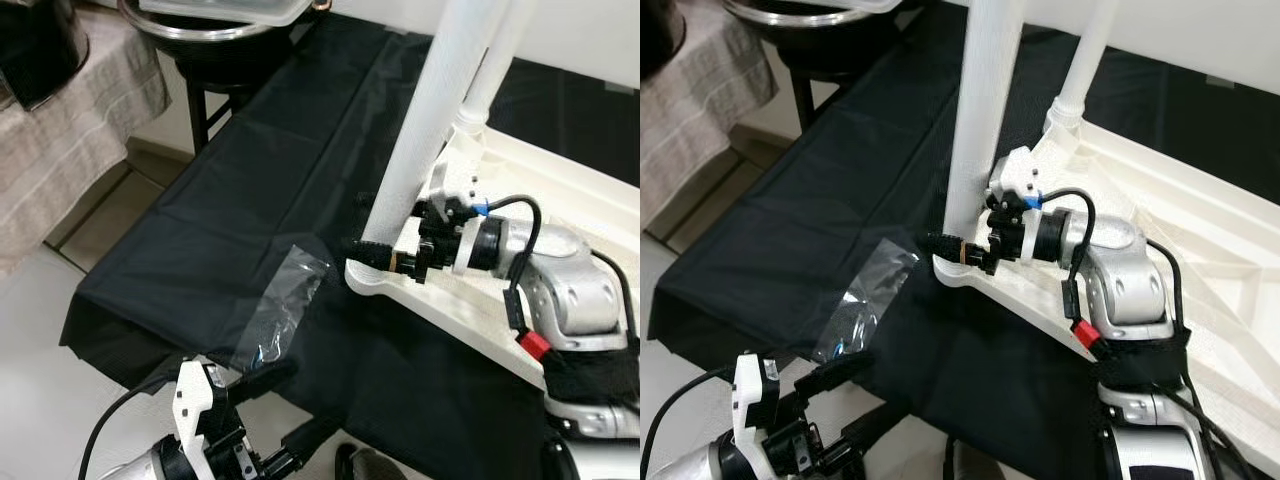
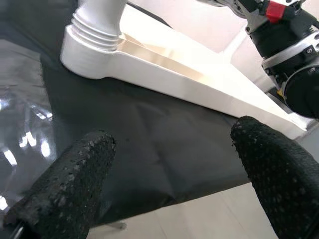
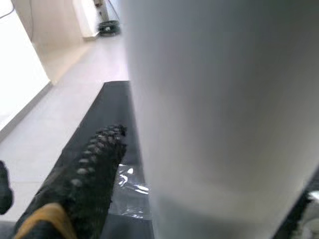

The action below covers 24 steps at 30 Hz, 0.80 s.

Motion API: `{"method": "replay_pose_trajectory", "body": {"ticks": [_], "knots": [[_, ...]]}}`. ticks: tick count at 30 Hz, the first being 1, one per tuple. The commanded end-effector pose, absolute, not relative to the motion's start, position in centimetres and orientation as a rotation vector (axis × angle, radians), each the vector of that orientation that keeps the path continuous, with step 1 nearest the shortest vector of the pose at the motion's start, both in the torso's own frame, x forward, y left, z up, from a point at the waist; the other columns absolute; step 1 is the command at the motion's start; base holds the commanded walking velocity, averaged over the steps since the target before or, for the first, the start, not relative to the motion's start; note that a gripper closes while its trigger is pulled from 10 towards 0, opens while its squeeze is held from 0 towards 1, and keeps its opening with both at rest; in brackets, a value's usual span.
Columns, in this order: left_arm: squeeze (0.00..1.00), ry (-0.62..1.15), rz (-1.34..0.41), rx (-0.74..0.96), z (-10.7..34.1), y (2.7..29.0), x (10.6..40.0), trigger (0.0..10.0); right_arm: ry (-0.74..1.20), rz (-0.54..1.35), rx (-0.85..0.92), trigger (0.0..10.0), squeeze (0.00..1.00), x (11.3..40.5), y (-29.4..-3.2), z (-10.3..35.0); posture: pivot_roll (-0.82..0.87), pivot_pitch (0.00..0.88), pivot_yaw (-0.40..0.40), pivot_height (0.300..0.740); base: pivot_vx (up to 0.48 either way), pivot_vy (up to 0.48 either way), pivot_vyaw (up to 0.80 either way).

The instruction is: Building children table

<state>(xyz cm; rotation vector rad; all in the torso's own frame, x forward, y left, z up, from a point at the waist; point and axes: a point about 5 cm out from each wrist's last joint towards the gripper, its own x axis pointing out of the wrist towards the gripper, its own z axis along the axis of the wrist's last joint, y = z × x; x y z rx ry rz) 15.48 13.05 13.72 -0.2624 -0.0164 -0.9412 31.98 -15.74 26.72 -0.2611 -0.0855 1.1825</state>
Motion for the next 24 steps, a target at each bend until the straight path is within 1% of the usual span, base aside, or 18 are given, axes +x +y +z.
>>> {"method": "replay_pose_trajectory", "body": {"ticks": [1,3,6,8,11,12,15,16,17,18,19,21,22,23,24], "knots": [[0.00,-0.004,-0.941,-0.259,13.7,13.0,15.1,10.0,-0.095,1.236,-0.256,0.0,0.00,32.4,-15.8,27.0,0.10,0.273,-0.057,0.740,0.000,0.000,0.00],[0.00,-0.004,-0.941,-0.259,13.7,13.0,15.1,10.0,-0.095,1.236,-0.256,0.0,0.00,32.4,-15.8,27.0,0.10,0.273,-0.057,0.740,0.000,0.000,0.00],[0.00,0.000,-0.936,-0.256,13.7,13.1,14.9,10.0,-0.073,1.357,-0.280,0.0,0.00,33.1,-16.8,27.5,0.10,0.278,-0.055,0.740,0.000,0.000,0.00],[0.00,0.000,-0.935,-0.255,13.8,13.1,14.8,10.0,-0.056,1.405,-0.252,0.0,0.00,33.1,-17.2,27.6,0.10,0.282,-0.056,0.740,0.000,0.000,0.00],[0.00,0.001,-0.935,-0.255,13.8,13.1,14.8,10.0,-0.056,1.413,-0.241,0.0,0.00,33.2,-17.3,27.5,0.10,0.281,-0.056,0.740,0.000,0.000,0.00],[0.00,0.002,-0.935,-0.255,13.8,13.1,14.9,10.0,-0.044,1.423,-0.182,0.0,0.00,32.7,-16.9,26.7,0.09,0.282,-0.061,0.740,0.000,0.000,0.00],[0.00,0.003,-0.935,-0.255,13.7,13.1,14.9,10.0,-0.035,1.426,-0.143,0.0,0.00,32.3,-16.7,26.2,0.09,0.282,-0.061,0.740,0.000,0.000,0.00],[0.00,0.004,-0.935,-0.256,13.6,13.1,14.8,10.0,0.010,1.378,-0.088,0.0,0.00,31.5,-15.7,24.4,0.09,0.274,-0.101,0.740,0.000,0.000,0.00],[0.00,0.005,-0.935,-0.255,13.6,13.1,14.7,10.0,0.121,1.006,-0.086,0.0,0.00,32.1,-14.2,21.0,0.10,0.265,-0.116,0.740,0.000,0.000,0.00],[0.00,0.005,-0.935,-0.255,13.6,13.1,14.7,10.0,0.121,1.006,-0.086,0.0,0.00,32.1,-14.2,21.0,0.10,0.265,-0.116,0.740,0.000,0.000,0.00],[0.00,0.006,-0.935,-0.254,13.5,13.1,14.7,10.0,0.183,0.721,-0.115,0.0,0.00,32.2,-13.7,18.9,0.10,0.265,-0.116,0.740,0.000,0.000,0.00],[0.00,0.006,-0.935,-0.254,13.5,13.1,14.7,10.0,0.183,0.721,-0.115,0.0,0.00,32.2,-13.7,18.9,0.10,0.265,-0.116,0.740,0.000,0.000,0.00],[0.00,0.004,-0.934,-0.253,13.5,13.1,14.7,10.0,0.301,0.435,-0.140,0.0,0.00,28.9,-14.0,15.6,0.10,0.262,-0.113,0.740,0.000,0.000,0.00],[0.00,0.001,-0.929,-0.251,13.5,13.1,14.9,10.0,0.384,0.271,-0.116,0.0,0.00,26.3,-14.1,14.4,0.07,0.276,-0.080,0.740,0.000,0.000,0.00],[0.00,0.001,-0.929,-0.251,13.5,13.1,14.9,10.0,0.384,0.271,-0.116,0.0,0.00,26.3,-14.1,14.4,0.07,0.276,-0.080,0.740,0.000,0.000,0.00]]}}
